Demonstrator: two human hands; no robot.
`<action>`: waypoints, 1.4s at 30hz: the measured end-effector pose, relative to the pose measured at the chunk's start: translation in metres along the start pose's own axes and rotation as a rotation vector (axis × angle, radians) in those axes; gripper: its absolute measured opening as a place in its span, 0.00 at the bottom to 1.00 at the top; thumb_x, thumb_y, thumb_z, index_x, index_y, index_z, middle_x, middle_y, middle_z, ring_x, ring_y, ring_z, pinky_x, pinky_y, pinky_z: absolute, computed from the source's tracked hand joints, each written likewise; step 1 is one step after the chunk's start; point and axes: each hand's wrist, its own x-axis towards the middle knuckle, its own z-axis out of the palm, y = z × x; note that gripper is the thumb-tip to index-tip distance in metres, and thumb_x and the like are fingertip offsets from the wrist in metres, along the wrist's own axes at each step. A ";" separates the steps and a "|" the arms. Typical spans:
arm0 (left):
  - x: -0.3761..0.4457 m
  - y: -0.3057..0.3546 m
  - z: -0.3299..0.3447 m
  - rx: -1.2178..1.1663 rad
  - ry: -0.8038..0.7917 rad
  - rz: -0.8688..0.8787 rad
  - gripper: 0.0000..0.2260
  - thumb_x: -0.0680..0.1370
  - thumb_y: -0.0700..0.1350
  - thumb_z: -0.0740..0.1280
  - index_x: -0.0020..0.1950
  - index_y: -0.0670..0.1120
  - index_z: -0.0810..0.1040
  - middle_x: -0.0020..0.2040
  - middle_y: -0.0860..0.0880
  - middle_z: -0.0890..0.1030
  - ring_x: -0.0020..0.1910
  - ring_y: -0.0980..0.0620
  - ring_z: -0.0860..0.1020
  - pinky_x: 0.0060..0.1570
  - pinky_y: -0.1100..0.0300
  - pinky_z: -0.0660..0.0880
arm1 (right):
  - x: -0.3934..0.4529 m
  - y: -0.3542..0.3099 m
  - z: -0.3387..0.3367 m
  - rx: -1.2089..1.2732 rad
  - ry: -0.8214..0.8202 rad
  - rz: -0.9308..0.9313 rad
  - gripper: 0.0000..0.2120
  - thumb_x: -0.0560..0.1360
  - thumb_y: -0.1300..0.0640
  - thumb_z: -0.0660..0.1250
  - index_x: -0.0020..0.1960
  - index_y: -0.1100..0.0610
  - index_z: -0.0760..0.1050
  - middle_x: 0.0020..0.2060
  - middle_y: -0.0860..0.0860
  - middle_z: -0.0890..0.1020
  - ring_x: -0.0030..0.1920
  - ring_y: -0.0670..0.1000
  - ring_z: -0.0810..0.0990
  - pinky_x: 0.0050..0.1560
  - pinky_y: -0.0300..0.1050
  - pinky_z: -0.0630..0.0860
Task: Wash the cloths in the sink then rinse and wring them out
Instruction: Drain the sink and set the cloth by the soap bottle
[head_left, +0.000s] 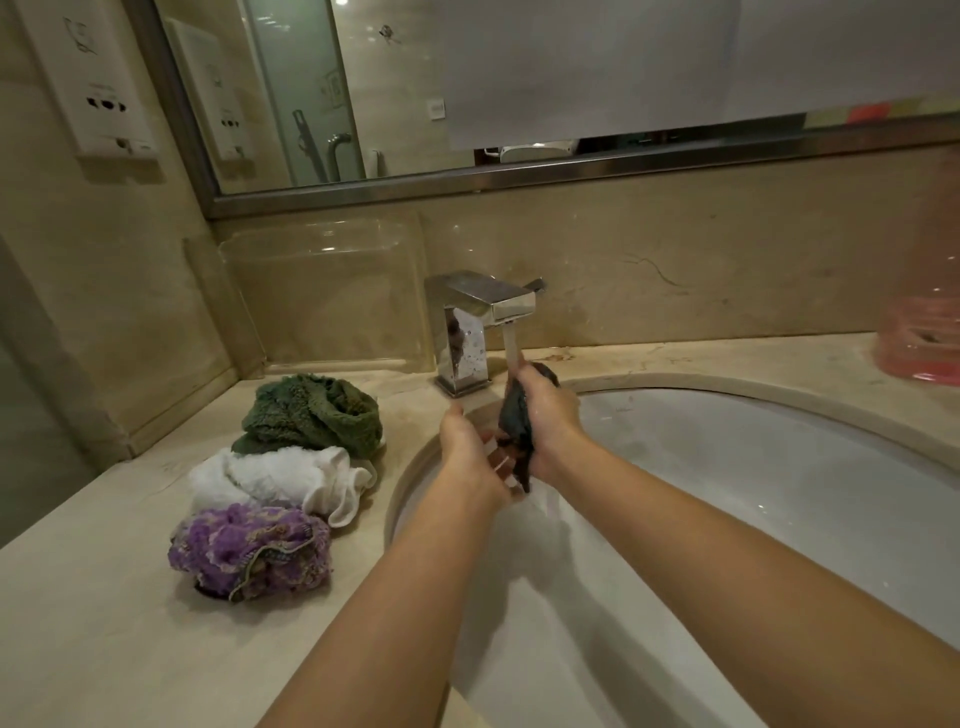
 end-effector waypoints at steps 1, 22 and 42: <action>0.001 0.001 0.000 -0.009 -0.011 -0.017 0.24 0.80 0.61 0.54 0.55 0.42 0.76 0.50 0.39 0.79 0.54 0.41 0.75 0.58 0.45 0.71 | -0.001 -0.002 0.003 -0.009 0.020 -0.011 0.12 0.75 0.50 0.68 0.48 0.58 0.71 0.41 0.58 0.79 0.47 0.60 0.81 0.55 0.57 0.79; 0.000 0.009 -0.002 -0.212 -0.311 -0.005 0.18 0.78 0.56 0.64 0.54 0.41 0.78 0.48 0.40 0.79 0.45 0.43 0.76 0.46 0.53 0.75 | 0.019 -0.073 0.005 -0.524 -0.114 -0.341 0.34 0.79 0.71 0.52 0.79 0.48 0.48 0.77 0.53 0.58 0.74 0.56 0.63 0.67 0.48 0.66; 0.004 0.001 0.004 -0.007 -0.345 0.222 0.03 0.78 0.41 0.67 0.46 0.41 0.77 0.31 0.46 0.77 0.28 0.52 0.76 0.38 0.57 0.75 | 0.004 -0.055 -0.042 -0.359 -0.330 -0.078 0.25 0.78 0.60 0.63 0.73 0.46 0.64 0.57 0.55 0.70 0.61 0.52 0.68 0.62 0.54 0.68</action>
